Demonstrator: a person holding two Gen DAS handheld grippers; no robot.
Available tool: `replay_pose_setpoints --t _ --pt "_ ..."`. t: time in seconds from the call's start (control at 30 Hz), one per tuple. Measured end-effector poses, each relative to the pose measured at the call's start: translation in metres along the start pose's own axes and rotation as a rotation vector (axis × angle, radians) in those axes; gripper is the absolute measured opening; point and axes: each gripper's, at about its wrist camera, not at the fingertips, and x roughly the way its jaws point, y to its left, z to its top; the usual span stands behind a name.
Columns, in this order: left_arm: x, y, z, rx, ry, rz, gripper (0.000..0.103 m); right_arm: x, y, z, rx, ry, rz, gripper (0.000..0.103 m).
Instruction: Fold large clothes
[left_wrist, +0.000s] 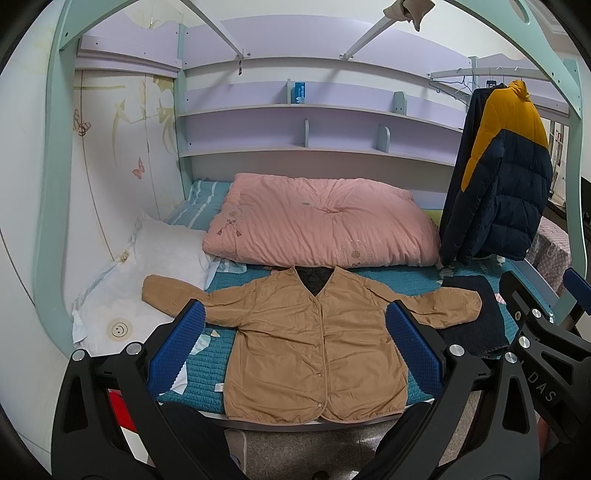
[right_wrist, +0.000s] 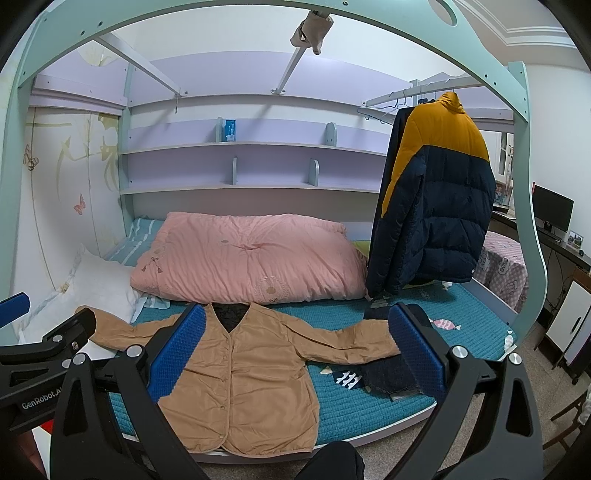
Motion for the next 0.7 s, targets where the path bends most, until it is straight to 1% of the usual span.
replay_pose_setpoints --t 0.33,0.63,0.7 --pt "0.0 0.0 -0.001 -0.002 0.002 -0.003 0.098 0.001 0.002 -0.001 0.005 0.003 0.004 0.096" --pt "0.014 -0.003 0.001 -0.005 0.031 -0.02 0.098 0.01 -0.002 0.001 0.003 0.027 0.006 0.096" --pt "0.019 -0.005 0.003 -0.005 0.042 -0.024 0.098 0.015 -0.004 0.0 0.008 0.044 0.008 0.096"
